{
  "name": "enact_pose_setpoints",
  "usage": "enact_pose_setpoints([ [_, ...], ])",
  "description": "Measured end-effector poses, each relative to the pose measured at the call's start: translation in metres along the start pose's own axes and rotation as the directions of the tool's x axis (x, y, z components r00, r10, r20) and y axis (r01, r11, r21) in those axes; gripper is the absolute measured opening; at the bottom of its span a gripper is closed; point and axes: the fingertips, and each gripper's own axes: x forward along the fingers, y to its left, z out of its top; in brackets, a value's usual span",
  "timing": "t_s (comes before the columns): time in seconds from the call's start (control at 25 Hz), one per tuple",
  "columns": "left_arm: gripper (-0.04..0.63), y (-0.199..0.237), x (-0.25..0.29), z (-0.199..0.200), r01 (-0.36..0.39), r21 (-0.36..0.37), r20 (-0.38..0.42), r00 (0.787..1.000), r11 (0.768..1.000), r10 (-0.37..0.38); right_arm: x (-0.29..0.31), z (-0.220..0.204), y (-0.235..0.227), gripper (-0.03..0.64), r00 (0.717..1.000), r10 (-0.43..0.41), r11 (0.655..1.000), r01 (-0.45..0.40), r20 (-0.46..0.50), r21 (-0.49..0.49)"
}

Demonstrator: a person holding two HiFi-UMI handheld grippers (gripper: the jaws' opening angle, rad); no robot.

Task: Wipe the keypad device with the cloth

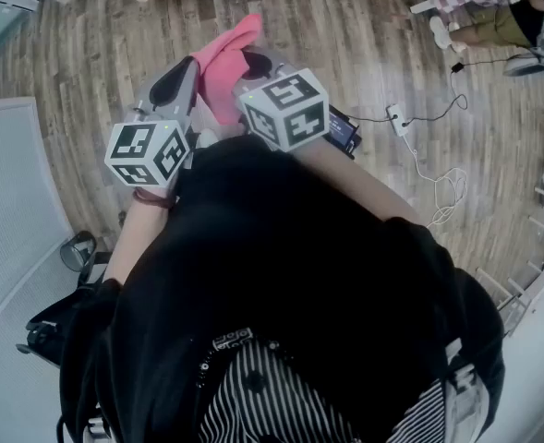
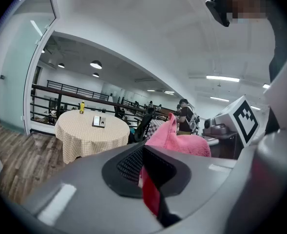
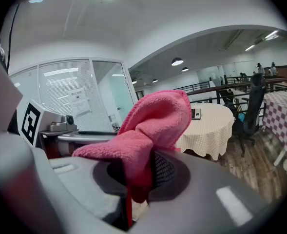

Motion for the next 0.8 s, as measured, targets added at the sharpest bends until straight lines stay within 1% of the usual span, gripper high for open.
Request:
enact_pose_setpoints([
  [0.24, 0.000, -0.009, 0.011, -0.007, -0.001, -0.002, 0.023, 1.000, 1.000, 0.001, -0.001, -0.007, -0.009, 0.063, 1.000, 0.021, 1.000, -0.021, -0.004, -0.013],
  [0.44, 0.000, -0.024, 0.015, -0.014, 0.003, -0.005, 0.017, 1.000, 1.000, -0.003, -0.013, -0.015, -0.017, 0.063, 1.000, 0.023, 1.000, -0.023, -0.005, -0.001],
  [0.64, 0.000, -0.035, 0.019, -0.016, 0.003, -0.007, 0.025, 1.000, 1.000, -0.003, -0.021, -0.018, -0.020, 0.063, 0.998, 0.061, 0.998, -0.061, -0.003, 0.019],
  [0.8, 0.000, -0.042, 0.021, -0.016, 0.000, 0.001, 0.023, 1.000, 1.000, 0.000, -0.026, -0.018, -0.021, 0.064, 0.997, 0.071, 0.997, -0.071, 0.011, 0.036],
])
